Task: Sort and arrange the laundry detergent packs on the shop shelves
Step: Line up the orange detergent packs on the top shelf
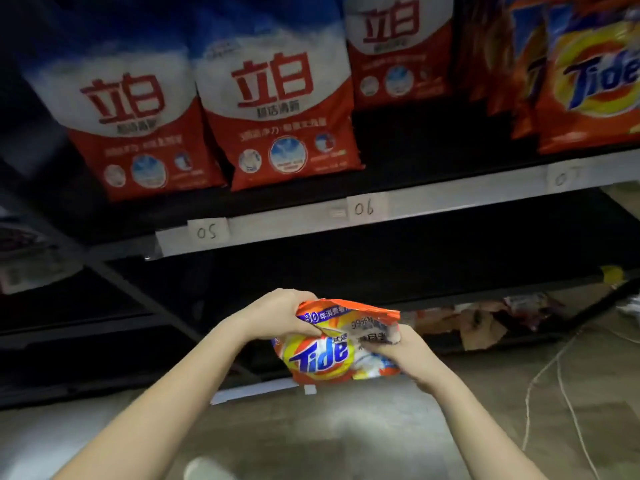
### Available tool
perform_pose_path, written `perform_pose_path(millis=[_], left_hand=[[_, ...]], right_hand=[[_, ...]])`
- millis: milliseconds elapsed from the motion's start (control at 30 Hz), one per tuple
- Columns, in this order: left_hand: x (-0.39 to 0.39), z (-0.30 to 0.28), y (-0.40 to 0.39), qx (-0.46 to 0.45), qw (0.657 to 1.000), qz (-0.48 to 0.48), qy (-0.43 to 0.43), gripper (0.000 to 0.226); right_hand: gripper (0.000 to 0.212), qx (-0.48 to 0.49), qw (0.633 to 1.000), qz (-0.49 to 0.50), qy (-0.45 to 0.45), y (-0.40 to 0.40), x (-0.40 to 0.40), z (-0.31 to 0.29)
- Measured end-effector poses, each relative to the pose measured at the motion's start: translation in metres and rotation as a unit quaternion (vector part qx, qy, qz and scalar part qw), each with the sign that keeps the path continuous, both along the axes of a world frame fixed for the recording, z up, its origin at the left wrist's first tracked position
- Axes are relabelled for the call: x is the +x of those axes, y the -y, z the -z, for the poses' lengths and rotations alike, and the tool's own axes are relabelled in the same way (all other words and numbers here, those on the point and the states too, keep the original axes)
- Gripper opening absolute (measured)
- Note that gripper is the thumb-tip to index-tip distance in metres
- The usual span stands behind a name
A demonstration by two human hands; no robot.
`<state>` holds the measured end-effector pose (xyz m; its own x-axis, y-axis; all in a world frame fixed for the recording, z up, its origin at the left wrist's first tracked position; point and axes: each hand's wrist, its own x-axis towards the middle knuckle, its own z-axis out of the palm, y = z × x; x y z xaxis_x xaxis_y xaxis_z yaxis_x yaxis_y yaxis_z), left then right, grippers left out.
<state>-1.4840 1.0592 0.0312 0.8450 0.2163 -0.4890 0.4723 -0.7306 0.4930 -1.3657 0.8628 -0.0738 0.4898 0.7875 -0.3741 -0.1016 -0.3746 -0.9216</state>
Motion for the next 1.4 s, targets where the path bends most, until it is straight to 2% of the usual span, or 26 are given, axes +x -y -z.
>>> perform_pose_path(millis=[100, 167, 200, 267, 333, 400, 433, 500, 567, 600, 733, 900, 1033, 1100, 1200, 1267, 1333, 1400], left_hand=[[-0.014, 0.031, -0.069, 0.015, 0.999, -0.045, 0.023, 0.043], [-0.026, 0.060, -0.114, 0.040, 0.990, -0.108, 0.077, 0.073], [-0.033, 0.076, -0.132, -0.001, 0.980, -0.168, 0.110, 0.085], [-0.042, 0.115, -0.161, -0.175, 0.922, -0.294, 0.179, 0.097], [-0.041, 0.151, -0.178, -0.310, 0.864, -0.340, 0.206, 0.089], [-0.032, 0.172, -0.194, -0.357, 0.839, -0.349, 0.218, 0.063], [-0.025, 0.178, -0.202, -0.353, 0.836, -0.352, 0.229, 0.054], [-0.012, 0.186, -0.221, -0.316, 0.835, -0.357, 0.275, 0.042], [0.001, 0.194, -0.244, -0.285, 0.817, -0.383, 0.323, 0.022], [0.007, 0.199, -0.257, -0.276, 0.806, -0.399, 0.340, 0.020], [0.037, 0.214, -0.302, -0.232, 0.782, -0.436, 0.381, 0.034], [0.074, 0.201, -0.344, -0.155, 0.758, -0.464, 0.432, 0.033], [0.098, 0.186, -0.365, -0.133, 0.723, -0.478, 0.481, 0.035], [0.109, 0.183, -0.371, -0.121, 0.727, -0.484, 0.472, 0.034], [0.118, 0.195, -0.375, -0.085, 0.763, -0.501, 0.399, 0.037], [0.117, 0.206, -0.370, -0.041, 0.772, -0.529, 0.350, 0.040], [0.113, 0.217, -0.359, -0.001, 0.788, -0.539, 0.297, 0.048], [0.107, 0.229, -0.336, 0.043, 0.819, -0.514, 0.250, 0.050]], right_hand=[[0.017, 0.006, 1.000, 0.008, -0.019, -0.053, -0.009, 0.031], [0.018, 0.016, 0.998, 0.026, -0.050, -0.088, -0.010, 0.048], [0.017, 0.024, 0.996, 0.045, -0.076, -0.103, -0.010, 0.057], [0.017, 0.050, 0.988, 0.083, -0.118, -0.136, -0.008, 0.068], [0.019, 0.069, 0.983, 0.111, -0.127, -0.170, -0.002, 0.079], [0.036, 0.095, 0.985, 0.098, -0.110, -0.202, 0.007, 0.086], [0.042, 0.110, 0.986, 0.075, -0.104, -0.218, 0.011, 0.087], [0.040, 0.123, 0.985, 0.033, -0.115, -0.248, 0.023, 0.090], [0.045, 0.127, 0.985, 0.000, -0.116, -0.278, 0.037, 0.094], [0.044, 0.124, 0.987, -0.009, -0.105, -0.292, 0.045, 0.097], [0.025, 0.080, 0.996, 0.000, -0.033, -0.352, 0.078, 0.104], [0.042, 0.063, 0.995, 0.022, 0.070, -0.415, 0.113, 0.097], [0.039, 0.101, 0.973, 0.118, 0.172, -0.456, 0.121, 0.092], [0.037, 0.079, 0.963, 0.151, 0.208, -0.471, 0.123, 0.090], [0.023, 0.030, 0.968, 0.150, 0.198, -0.477, 0.127, 0.095], [0.014, -0.028, 0.958, 0.149, 0.244, -0.470, 0.124, 0.100], [0.022, -0.086, 0.934, 0.139, 0.317, -0.457, 0.115, 0.107], [0.030, -0.131, 0.915, 0.107, 0.367, -0.437, 0.102, 0.114]])
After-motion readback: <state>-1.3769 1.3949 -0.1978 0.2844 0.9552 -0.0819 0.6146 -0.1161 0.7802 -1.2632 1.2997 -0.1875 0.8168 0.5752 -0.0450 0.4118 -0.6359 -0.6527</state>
